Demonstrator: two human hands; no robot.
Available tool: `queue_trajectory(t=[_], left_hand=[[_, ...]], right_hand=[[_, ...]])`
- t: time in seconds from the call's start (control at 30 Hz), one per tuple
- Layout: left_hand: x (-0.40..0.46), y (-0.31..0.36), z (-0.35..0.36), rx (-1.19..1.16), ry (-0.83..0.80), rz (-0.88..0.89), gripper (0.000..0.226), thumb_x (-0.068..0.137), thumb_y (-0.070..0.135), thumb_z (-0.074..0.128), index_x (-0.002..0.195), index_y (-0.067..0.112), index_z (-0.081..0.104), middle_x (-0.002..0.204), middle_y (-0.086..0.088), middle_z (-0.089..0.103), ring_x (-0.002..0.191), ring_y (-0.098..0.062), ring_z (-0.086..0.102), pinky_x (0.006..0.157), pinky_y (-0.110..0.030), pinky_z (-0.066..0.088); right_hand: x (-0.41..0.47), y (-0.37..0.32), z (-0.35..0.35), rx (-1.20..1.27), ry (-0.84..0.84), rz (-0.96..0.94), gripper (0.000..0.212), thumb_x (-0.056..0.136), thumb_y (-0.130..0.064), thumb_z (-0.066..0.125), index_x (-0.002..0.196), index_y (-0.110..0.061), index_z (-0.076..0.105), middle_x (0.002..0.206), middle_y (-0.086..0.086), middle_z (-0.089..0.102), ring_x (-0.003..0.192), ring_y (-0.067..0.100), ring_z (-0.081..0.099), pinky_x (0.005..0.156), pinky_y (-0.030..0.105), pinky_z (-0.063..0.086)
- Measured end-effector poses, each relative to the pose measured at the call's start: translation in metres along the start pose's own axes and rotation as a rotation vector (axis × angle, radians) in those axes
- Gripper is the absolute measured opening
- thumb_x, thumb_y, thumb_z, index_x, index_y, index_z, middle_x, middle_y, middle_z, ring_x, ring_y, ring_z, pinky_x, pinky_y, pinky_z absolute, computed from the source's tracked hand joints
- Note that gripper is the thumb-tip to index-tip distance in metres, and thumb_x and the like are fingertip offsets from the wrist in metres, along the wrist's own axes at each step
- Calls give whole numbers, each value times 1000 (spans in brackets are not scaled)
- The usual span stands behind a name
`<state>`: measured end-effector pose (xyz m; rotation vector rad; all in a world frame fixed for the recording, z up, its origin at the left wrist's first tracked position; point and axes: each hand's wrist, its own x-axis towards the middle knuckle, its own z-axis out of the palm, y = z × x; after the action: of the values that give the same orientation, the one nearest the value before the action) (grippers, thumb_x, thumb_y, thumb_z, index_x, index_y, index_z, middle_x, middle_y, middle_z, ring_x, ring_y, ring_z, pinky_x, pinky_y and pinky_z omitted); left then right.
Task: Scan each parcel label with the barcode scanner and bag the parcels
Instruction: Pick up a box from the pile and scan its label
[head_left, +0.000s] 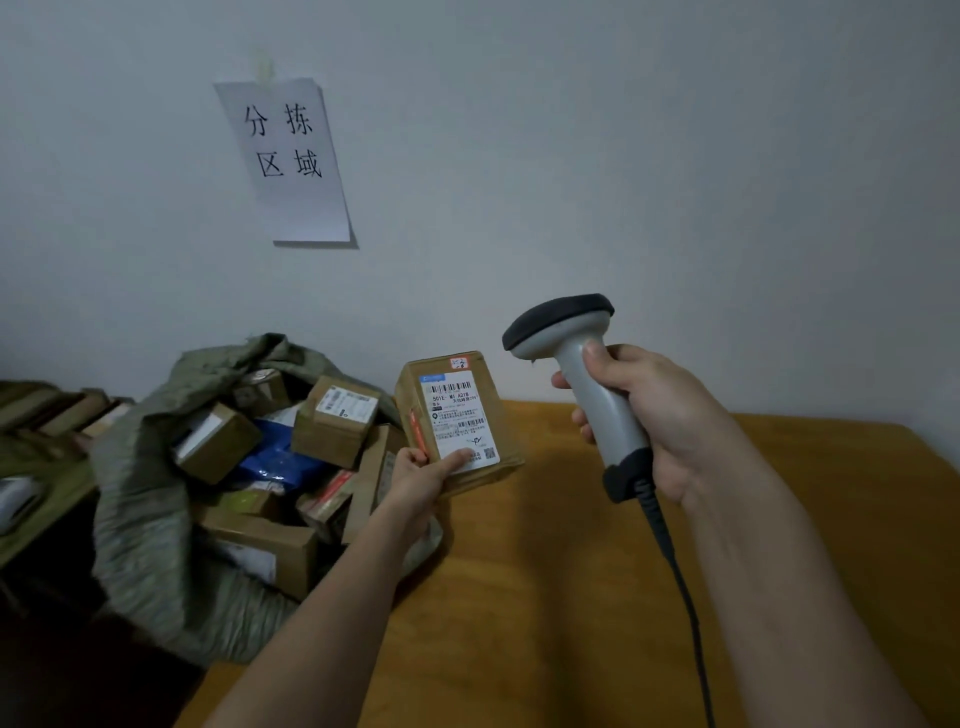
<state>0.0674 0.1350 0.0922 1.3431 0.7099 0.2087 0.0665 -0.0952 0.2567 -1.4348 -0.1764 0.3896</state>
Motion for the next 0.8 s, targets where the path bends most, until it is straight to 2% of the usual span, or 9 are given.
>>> queue_trajectory(t=[0.1,0.17,0.27,0.33,0.43,0.57,0.7,0.8], left_hand=[[0,2,-5,-22,15,-12,57,70,20,87,98,16,38,109,-12,69,94,-29,71,90,-52,54],[-2,3,-5,-23,39,-10,54,73,18,84,100,15,38,107,-10,69,93,-27,70,93,-49,53],[-3,4,-5,-76,54,-18,55,76,11,81,113,7,41,106,-10,68,84,-22,71,71,-34,59],[-6,8,-6,-75,81,-12,50,78,8,79,111,8,40,102,-9,66,75,-15,70,55,-22,56],[-7,8,-10,-40,119,2,42,82,7,75,104,7,40,88,-2,62,60,-6,63,43,-14,49],[-6,7,-20,-43,110,-13,47,82,10,76,112,6,41,89,-2,62,67,-9,64,43,-15,48],[-2,9,-33,-19,119,-15,45,82,11,76,107,7,39,92,-4,61,71,-11,62,41,-14,47],[7,9,-50,-30,85,-21,48,80,15,78,108,8,40,106,-9,64,77,-14,66,50,-20,52]], right_hand=[[-2,-7,-1,9,-33,-14,29,98,-28,56,114,-4,60,104,11,70,61,14,59,57,28,51],[-1,-9,0,14,-53,-12,29,98,-29,56,114,-5,60,102,10,71,61,14,59,56,27,51],[3,-8,1,14,-84,11,30,97,-31,56,113,-5,61,101,9,71,61,14,60,55,27,50],[6,-7,4,22,-104,26,30,98,-31,56,112,-5,61,101,10,71,61,14,59,55,27,50],[9,-5,10,19,-126,29,31,98,-30,55,112,-3,61,100,10,70,60,14,58,54,27,50],[11,0,21,25,-142,29,31,98,-30,55,111,-3,60,99,10,70,58,13,58,52,26,50],[15,0,37,4,-130,22,32,98,-31,55,112,-3,60,100,10,70,58,13,58,51,25,50],[17,2,55,-3,-113,15,32,98,-32,55,112,-3,60,99,10,70,58,13,58,51,25,50]])
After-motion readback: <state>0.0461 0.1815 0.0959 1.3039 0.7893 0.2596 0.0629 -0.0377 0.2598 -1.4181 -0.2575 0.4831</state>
